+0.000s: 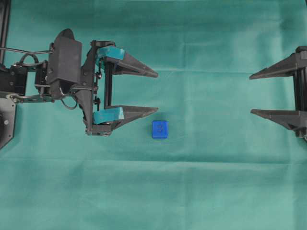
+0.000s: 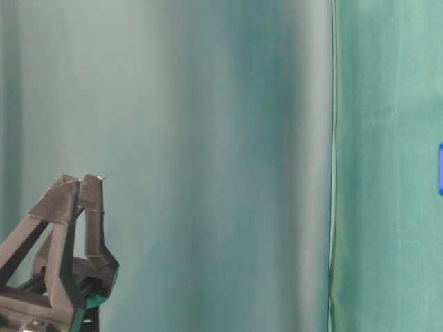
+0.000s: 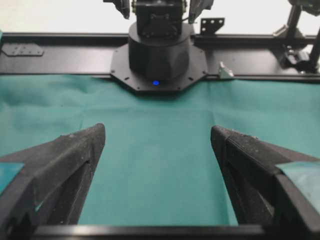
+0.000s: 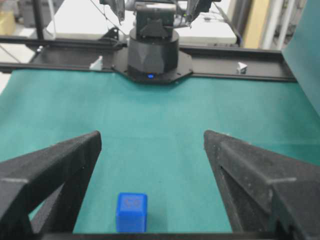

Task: Handover the blue block to the right arm after grasping it with the left arm, then place it in the designated position.
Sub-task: 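Move the open left gripper toward the blue cube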

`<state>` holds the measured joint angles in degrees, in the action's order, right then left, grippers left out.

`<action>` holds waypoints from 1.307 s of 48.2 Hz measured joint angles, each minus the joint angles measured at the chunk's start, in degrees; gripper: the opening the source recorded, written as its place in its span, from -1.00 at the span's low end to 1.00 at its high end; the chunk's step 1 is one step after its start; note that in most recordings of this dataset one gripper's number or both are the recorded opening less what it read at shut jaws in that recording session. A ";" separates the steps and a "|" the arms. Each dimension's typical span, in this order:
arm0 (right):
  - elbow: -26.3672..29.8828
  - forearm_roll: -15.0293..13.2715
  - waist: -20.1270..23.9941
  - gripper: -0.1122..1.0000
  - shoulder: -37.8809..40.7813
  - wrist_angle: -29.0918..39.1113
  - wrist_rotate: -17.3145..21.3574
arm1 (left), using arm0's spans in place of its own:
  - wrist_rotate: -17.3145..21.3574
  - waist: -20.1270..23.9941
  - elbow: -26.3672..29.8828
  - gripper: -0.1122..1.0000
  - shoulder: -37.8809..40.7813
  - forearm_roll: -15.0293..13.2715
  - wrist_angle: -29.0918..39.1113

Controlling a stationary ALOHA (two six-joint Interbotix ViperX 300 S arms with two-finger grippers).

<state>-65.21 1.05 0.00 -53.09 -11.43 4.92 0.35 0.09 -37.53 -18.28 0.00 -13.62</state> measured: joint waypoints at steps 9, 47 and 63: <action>-0.09 0.00 0.00 0.89 -0.09 0.09 0.00 | -0.26 0.00 0.35 1.00 0.18 0.00 2.11; 0.00 0.00 0.00 0.89 0.26 0.62 0.00 | -1.23 0.00 18.54 1.00 8.70 0.00 43.07; -0.09 0.00 0.00 0.89 0.35 0.62 0.09 | -1.23 0.09 18.72 1.00 8.79 0.00 43.51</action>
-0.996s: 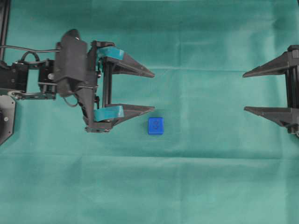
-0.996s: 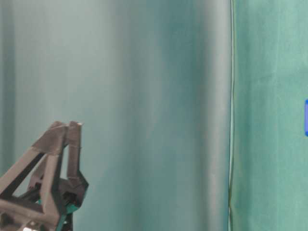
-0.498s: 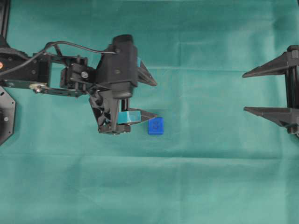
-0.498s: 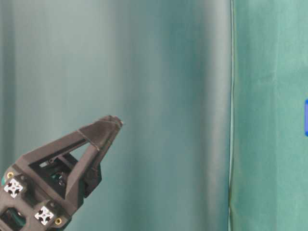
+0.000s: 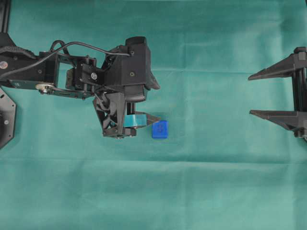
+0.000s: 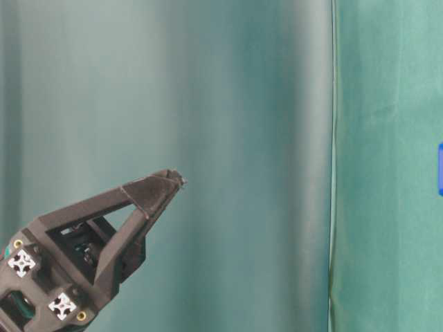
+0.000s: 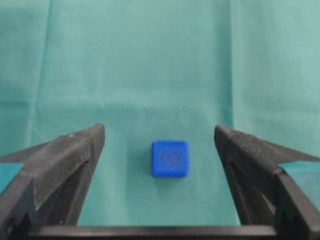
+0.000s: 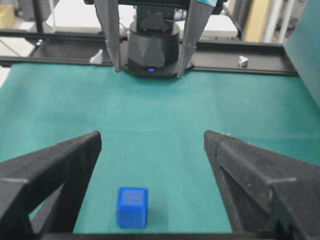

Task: Handover the blue block to the right arm after grasping it with the left arm, then place it in the designated position.
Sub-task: 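Move the open left gripper toward the blue cube, then lower the left gripper around the blue cube and close on it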

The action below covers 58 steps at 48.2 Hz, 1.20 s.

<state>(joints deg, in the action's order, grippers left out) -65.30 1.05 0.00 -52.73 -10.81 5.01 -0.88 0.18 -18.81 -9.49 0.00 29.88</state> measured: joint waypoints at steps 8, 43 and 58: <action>0.09 0.00 0.00 0.89 0.09 0.18 -0.09 | -0.09 0.00 0.00 1.00 0.00 0.00 0.09; 0.00 0.00 0.00 0.89 0.18 0.44 0.00 | -0.09 0.00 0.00 1.00 0.00 0.00 0.18; 0.09 0.00 0.09 0.89 0.18 0.44 0.00 | -0.09 0.00 0.00 1.00 0.00 0.00 0.18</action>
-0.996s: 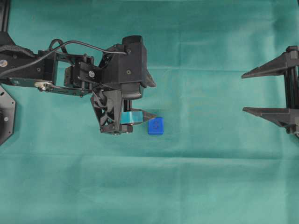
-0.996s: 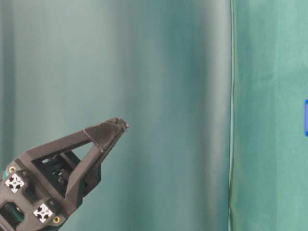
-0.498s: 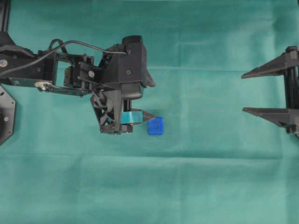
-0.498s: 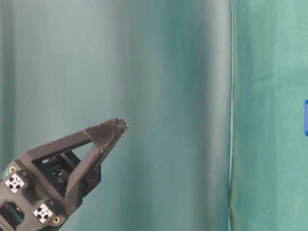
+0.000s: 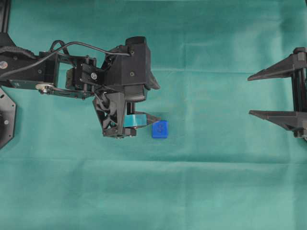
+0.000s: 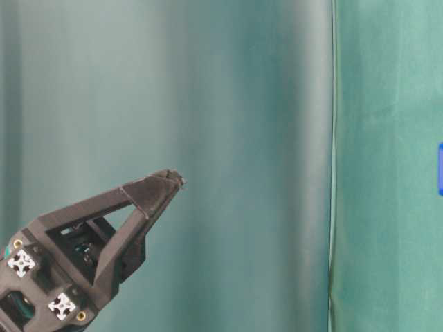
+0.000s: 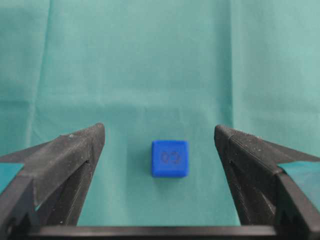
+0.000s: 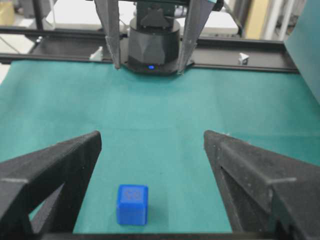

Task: Handover the blue block to the right arm after grasping it with the left arm, then place it in the designated position.
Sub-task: 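Lower the left gripper around the blue cube and close on it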

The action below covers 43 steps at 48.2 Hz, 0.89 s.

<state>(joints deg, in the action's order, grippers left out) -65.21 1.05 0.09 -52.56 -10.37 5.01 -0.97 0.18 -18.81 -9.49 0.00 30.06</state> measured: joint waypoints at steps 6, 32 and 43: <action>0.00 0.00 -0.09 0.89 0.00 0.00 0.00 | 0.00 0.00 0.00 1.00 0.00 0.00 -0.09; 0.00 0.00 -0.09 0.89 0.70 0.35 -0.09 | -0.97 -0.18 -2.90 1.00 5.01 0.00 -2.99; 0.00 0.00 -0.09 0.89 1.23 0.35 0.00 | -0.97 -0.18 -7.03 1.00 9.23 0.00 -9.32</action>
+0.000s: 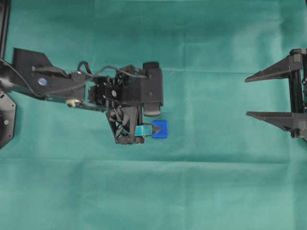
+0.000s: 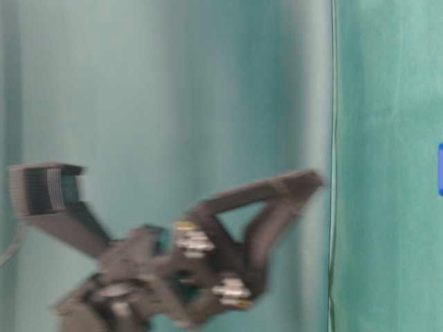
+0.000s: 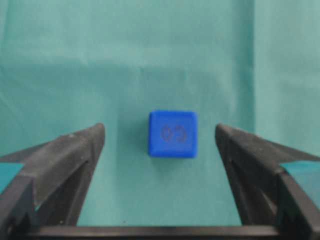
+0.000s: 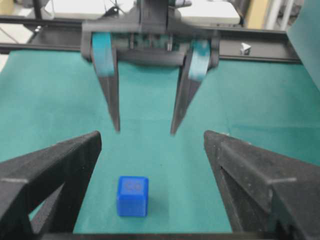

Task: Handover the blue block to the right arm after grasping it with the left arm, then place it in the designated position.
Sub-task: 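Lower the left gripper around the blue cube and close on it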

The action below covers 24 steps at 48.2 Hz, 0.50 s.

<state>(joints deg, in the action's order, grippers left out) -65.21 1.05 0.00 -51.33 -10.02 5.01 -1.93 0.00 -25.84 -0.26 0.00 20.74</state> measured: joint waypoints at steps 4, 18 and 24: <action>-0.09 0.00 0.00 0.89 0.00 0.00 0.00 | 0.00 0.00 -1.05 1.00 1.76 0.00 -2.55; -0.09 0.00 0.00 0.89 0.18 0.00 0.00 | 0.26 -0.09 -2.55 1.00 7.56 0.00 -8.17; -0.09 0.00 0.00 0.89 0.44 0.00 0.00 | 0.26 0.00 -2.55 1.00 9.76 0.00 -10.37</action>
<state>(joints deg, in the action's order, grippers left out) -65.30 1.05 0.00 -50.89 -10.02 5.01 -1.67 0.00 -28.39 9.49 0.00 10.37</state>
